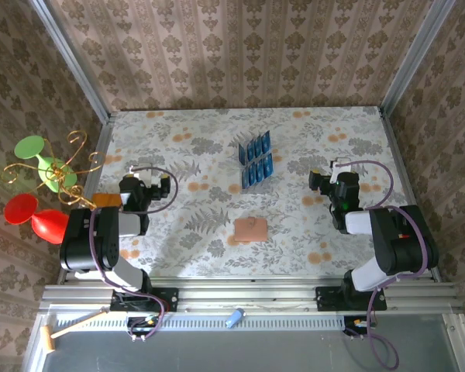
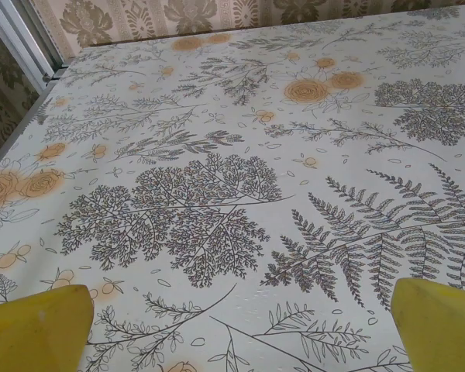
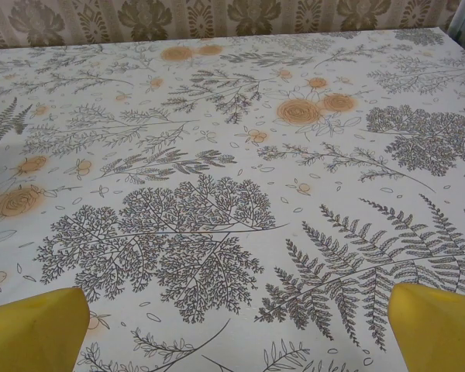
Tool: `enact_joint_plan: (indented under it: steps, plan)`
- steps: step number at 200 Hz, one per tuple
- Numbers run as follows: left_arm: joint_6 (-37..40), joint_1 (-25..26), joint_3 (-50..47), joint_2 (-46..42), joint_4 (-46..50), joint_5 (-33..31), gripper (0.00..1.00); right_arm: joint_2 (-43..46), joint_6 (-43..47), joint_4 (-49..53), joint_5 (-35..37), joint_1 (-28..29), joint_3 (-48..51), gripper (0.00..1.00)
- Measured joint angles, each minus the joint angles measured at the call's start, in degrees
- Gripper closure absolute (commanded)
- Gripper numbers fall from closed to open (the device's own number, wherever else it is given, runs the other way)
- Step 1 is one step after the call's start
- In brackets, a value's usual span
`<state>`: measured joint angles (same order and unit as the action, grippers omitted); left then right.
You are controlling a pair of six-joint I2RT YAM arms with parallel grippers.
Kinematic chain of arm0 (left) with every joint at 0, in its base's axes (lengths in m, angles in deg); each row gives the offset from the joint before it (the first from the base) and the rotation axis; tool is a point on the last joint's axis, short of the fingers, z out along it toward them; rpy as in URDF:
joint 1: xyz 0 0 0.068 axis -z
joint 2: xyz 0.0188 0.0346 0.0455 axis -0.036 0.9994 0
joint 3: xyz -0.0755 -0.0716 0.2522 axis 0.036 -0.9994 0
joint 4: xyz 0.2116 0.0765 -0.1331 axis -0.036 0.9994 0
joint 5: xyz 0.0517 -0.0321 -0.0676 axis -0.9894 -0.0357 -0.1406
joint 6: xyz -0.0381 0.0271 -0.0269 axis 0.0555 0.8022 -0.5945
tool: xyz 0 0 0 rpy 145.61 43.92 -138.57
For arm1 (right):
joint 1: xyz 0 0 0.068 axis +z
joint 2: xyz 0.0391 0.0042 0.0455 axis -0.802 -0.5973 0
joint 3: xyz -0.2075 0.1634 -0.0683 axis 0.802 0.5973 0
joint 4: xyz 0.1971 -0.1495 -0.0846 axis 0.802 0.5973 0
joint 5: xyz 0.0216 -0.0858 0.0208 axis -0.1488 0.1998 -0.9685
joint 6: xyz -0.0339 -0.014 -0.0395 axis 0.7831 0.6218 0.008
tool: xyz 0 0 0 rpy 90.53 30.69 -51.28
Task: Put the credit cards into the card holder
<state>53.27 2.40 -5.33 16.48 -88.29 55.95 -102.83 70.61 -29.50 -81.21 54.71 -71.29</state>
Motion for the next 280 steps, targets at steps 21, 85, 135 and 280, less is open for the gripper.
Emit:
enact_joint_plan:
  steps: [21, 85, 135, 280]
  plan:
    - [0.0, 0.0, 0.0, 0.0, 0.0, 0.0, 0.00, 0.0, 0.0, 0.0, 0.0, 0.0, 0.0, 0.00]
    - [0.0, -0.1, 0.0, 0.0, 0.0, 0.5, 0.00, 0.0, 0.0, 0.0, 0.0, 0.0, 0.0, 0.00]
    - [0.0, -0.4, 0.0, 0.0, 0.0, 0.7, 0.00, 0.0, 0.0, 0.0, 0.0, 0.0, 0.0, 0.00]
    - [-0.1, -0.4, 1.5, -3.0, 6.3, -0.7, 0.00, 4.8, -0.1, 10.1, 0.4, 0.0, -3.0, 0.00]
